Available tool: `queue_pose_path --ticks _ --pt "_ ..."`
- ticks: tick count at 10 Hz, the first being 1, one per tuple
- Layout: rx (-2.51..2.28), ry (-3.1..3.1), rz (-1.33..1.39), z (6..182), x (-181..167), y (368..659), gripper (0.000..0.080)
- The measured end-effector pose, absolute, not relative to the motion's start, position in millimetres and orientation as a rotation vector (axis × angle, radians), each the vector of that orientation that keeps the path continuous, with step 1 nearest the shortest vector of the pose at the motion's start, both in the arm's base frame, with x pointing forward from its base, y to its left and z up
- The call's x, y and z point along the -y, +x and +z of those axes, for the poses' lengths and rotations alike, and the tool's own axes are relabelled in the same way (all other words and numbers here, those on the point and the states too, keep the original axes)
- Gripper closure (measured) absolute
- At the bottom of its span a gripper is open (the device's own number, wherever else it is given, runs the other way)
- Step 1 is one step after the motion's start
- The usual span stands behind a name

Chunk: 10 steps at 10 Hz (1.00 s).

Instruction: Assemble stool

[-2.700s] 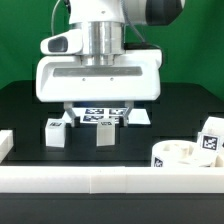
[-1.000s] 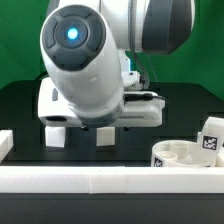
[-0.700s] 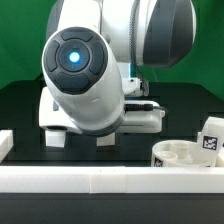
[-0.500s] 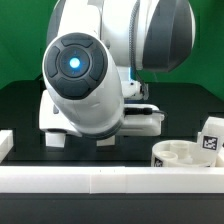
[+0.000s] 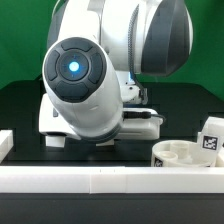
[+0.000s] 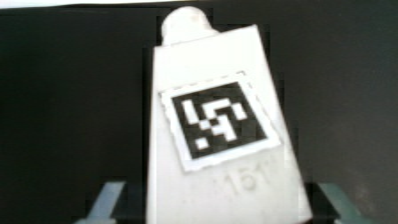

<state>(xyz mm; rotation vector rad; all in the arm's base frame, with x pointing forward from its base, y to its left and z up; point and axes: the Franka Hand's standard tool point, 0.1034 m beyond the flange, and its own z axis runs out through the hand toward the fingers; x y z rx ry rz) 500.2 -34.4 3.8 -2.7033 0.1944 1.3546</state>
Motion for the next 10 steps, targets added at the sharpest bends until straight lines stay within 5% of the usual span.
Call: queue_pose_path --ticks 2,6,10 --pt "-0.178 -2.706 1.339 13.1 32 507 0.0475" --pt "-0.074 -2.731 1.189 67.7 18 537 0.0474" --pt "-0.083 -2.831 0.993 59.7 23 558 0.0472"
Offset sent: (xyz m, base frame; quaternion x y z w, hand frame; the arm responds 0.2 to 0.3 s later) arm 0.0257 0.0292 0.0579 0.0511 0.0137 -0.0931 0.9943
